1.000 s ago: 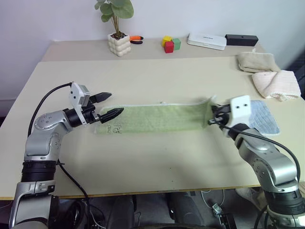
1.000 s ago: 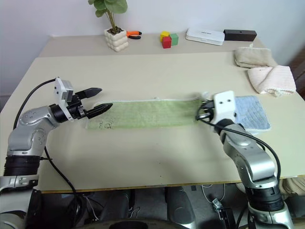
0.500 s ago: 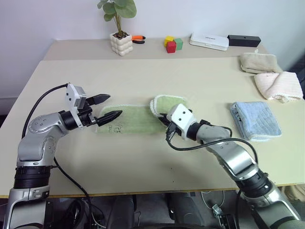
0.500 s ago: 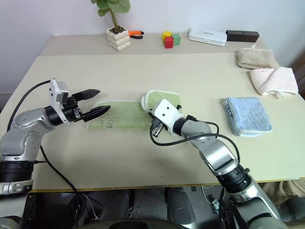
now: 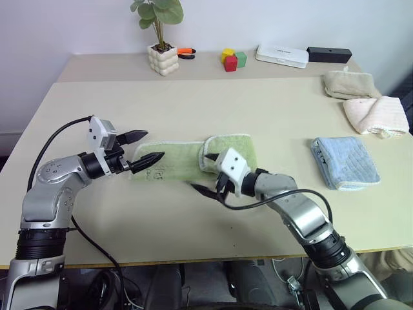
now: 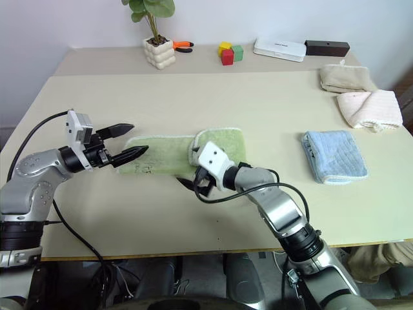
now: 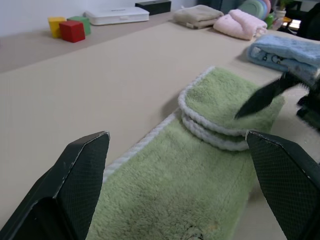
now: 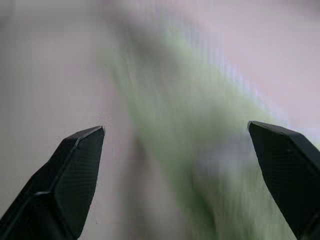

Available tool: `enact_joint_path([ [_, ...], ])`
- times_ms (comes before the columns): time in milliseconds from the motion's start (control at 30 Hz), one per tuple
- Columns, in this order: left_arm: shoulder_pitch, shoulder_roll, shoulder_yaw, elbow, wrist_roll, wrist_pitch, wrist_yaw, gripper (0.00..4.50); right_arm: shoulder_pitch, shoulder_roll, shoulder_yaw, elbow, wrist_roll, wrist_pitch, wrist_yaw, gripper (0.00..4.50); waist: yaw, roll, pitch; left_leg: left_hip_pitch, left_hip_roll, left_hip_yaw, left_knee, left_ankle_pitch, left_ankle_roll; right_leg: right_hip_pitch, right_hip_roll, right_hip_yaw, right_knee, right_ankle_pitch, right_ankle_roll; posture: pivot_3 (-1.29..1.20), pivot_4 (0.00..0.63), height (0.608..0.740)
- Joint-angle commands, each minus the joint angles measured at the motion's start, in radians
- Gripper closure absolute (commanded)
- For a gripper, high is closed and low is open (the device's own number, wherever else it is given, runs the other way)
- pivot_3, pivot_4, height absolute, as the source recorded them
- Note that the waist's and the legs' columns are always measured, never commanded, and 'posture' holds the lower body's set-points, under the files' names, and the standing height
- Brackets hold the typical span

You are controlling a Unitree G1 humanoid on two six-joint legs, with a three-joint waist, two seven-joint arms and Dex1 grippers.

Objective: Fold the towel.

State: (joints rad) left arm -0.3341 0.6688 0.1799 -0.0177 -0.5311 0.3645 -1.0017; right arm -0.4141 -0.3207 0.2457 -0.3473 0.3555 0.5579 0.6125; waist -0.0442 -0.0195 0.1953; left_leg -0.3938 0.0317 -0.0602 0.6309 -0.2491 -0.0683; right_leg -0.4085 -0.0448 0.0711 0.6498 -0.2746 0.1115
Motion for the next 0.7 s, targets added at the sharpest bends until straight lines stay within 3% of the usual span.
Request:
enact_joint_path([
  [33,-0.016,-0.003,0.008,-0.01,0.0,-0.021,-0.001,0.0,-0.06,0.059,-0.163,0.01,0.091,0.02,-0.078,0.36,0.0,0.0,0.0,0.0,0.0,0.0,0.0,0.0,0.0,0.001,0.0,0.0,0.0,0.0,0.0,0.0,0.15,0.74],
  [100,-0.016,-0.011,0.007,-0.014,-0.008,-0.012,0.005,0.0,-0.101,0.09,-0.206,0.099,0.051,-0.016,-0.147,0.93,0.001,0.0,0.0,0.001,0.0,0.0,0.0,0.0,0.0,0.001,0.0,0.0,0.0,0.0,0.0,0.0,0.15,0.74],
  [333,0.006,-0.023,0.003,-0.047,-0.014,0.009,0.017,0.0,-0.077,0.138,-0.194,0.361,-0.078,-0.242,-0.183,4.38,-0.002,0.0,0.0,0.001,0.0,0.0,-0.001,0.0,0.0,0.0,0.0,0.0,0.0,0.0,0.0,0.0,0.15,0.74],
  [567,0.087,-0.039,0.035,-0.164,-0.093,0.158,0.115,0.0,0.014,0.016,0.031,0.582,-0.389,-0.437,-0.147,4.45,-0.003,0.0,-0.001,0.001,0.0,0.001,-0.001,0.0,0.0,0.0,-0.001,0.0,0.001,0.0,0.0,0.0,0.15,0.74],
  [700,0.135,-0.08,0.091,-0.251,-0.24,0.391,0.278,0.0,0.004,0.047,-0.017,0.568,-0.352,-0.431,-0.161,4.45,-0.001,-0.002,-0.002,0.003,0.0,0.0,0.0,0.0,0.0,0.003,0.0,0.0,0.001,0.0,0.0,0.0,0.15,0.74],
])
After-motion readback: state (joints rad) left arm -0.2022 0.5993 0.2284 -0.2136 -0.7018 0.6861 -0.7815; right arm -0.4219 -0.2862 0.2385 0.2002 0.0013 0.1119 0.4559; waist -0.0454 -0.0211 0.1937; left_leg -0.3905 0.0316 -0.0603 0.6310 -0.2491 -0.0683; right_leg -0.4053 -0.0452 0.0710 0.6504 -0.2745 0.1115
